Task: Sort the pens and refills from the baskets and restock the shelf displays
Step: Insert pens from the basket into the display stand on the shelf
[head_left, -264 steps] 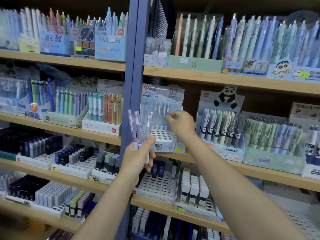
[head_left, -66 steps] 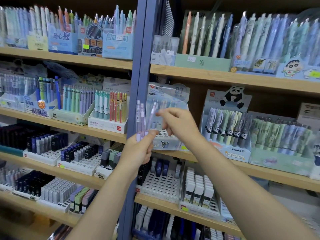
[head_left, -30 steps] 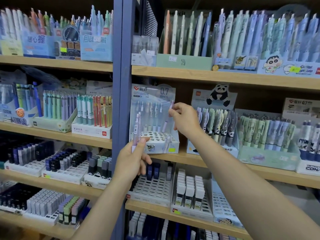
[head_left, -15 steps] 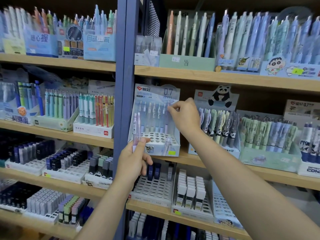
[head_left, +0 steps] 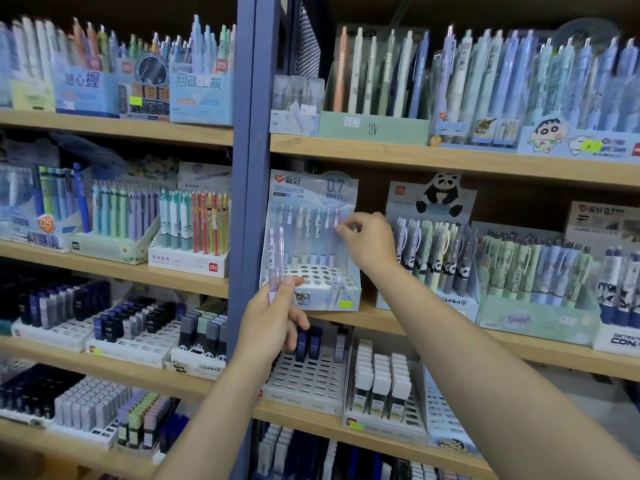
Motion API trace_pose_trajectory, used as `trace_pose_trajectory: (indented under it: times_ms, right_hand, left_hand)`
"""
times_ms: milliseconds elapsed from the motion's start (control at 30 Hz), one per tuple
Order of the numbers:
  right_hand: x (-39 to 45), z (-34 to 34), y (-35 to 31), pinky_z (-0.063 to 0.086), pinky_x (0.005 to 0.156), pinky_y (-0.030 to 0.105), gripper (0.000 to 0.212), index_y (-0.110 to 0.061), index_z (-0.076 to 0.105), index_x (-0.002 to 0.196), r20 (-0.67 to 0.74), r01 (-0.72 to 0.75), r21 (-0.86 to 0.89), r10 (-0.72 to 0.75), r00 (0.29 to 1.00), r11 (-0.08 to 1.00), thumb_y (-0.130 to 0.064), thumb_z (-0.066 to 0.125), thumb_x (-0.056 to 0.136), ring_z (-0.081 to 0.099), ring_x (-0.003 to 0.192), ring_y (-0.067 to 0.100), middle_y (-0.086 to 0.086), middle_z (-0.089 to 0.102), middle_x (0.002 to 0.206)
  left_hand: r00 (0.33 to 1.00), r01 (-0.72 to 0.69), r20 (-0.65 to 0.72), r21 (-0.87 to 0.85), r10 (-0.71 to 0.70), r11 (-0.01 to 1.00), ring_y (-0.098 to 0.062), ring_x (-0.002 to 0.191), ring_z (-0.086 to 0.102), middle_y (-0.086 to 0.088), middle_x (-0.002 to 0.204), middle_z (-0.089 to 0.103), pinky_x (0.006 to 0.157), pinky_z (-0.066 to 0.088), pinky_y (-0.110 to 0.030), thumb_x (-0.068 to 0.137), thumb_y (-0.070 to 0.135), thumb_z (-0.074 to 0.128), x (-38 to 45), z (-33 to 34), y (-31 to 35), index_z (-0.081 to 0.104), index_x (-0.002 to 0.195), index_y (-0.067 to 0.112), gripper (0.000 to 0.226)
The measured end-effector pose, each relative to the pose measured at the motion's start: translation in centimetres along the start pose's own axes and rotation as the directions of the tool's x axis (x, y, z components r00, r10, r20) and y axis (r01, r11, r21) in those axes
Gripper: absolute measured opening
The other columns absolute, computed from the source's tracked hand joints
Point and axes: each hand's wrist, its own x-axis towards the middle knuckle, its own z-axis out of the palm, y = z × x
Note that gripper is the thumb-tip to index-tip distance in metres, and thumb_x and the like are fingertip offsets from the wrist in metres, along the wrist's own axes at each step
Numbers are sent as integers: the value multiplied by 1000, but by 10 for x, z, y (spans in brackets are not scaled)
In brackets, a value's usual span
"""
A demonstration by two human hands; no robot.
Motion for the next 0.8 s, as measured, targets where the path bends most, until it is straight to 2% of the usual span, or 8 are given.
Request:
trace_pose_trajectory:
  times_ms: [100, 167, 267, 367, 433, 533, 667, 800]
  right_hand:
    - [-4, -1, -1, 35, 81, 25, 28, -13, 63, 125, 54, 10, -42, -8, 998, 999, -26, 53, 102, 49, 93, 16, 10, 45, 131]
    - [-11, -3, 0, 38, 85, 26, 32, -13, 57, 132, 3, 49, -64, -49, 999, 997, -21, 52, 101, 49, 105, 18, 7, 42, 130]
    - [-25, -12, -7, 43, 74, 26, 22, -16, 65, 110, -94, 102, 43, -97, 991, 994, -9, 50, 96, 54, 86, 12, 0, 53, 108]
    - [-37, -19, -23, 40, 57, 20, 24, -18, 74, 95, 199, 0, 289, -60, 978, 957, -12, 51, 97, 50, 59, 6, -8, 59, 75]
    - [-46, -19, -33, 41, 52, 22, 18, -19, 75, 100, 433, -75, 365, -98, 896, 928, -26, 59, 98, 52, 58, 9, -7, 57, 67]
    - [-52, -15, -35, 39, 51, 22, 22, -16, 74, 99, 499, -97, 418, -140, 855, 903, -36, 66, 95, 51, 61, 10, -7, 54, 62]
    - [-45, -21, -28, 44, 53, 29, 23, -9, 71, 98, 431, -168, 437, -42, 901, 884, -29, 62, 97, 54, 61, 16, 5, 60, 77]
    - [-42, -29, -22, 50, 54, 29, 17, -5, 70, 96, 435, -300, 553, 38, 900, 777, -18, 60, 98, 62, 65, 17, 9, 65, 90]
  left_hand:
    - [998, 26, 58, -43, -23, 999, -16, 42, 44, -7, 64, 61, 42, 35, -23, 104, 49, 43, 1, -3, 1, 65, 117, 32, 31]
    - [996, 22, 87, -122, -12, 992, -13, 40, 36, -5, 61, 55, 41, 28, -23, 101, 50, 45, 1, -9, 1, 66, 121, 31, 34]
    - [995, 14, 103, -234, 11, 972, -9, 40, 23, 0, 56, 37, 41, 16, -25, 95, 50, 48, 3, -21, 2, 64, 127, 27, 43]
    - [990, 24, 138, -245, 10, 969, -8, 40, 20, 1, 56, 29, 42, 13, -25, 92, 51, 50, 3, -22, 8, 64, 127, 25, 46]
    - [983, 32, 182, -203, 5, 979, -8, 42, 20, 2, 57, 28, 40, 14, -22, 93, 52, 50, 1, -17, 13, 65, 126, 26, 45]
    - [975, 46, 220, -147, -13, 988, -9, 43, 20, 3, 57, 30, 40, 15, -21, 99, 48, 48, -1, -7, 18, 65, 124, 22, 40]
    - [982, 52, 187, -131, -27, 990, -8, 41, 22, 3, 58, 39, 39, 18, -20, 103, 41, 48, -3, -3, 18, 64, 116, 10, 37]
    - [990, 54, 132, -79, -43, 995, -7, 41, 24, 4, 57, 40, 37, 22, -18, 101, 31, 56, -6, 1, 17, 64, 110, 4, 30]
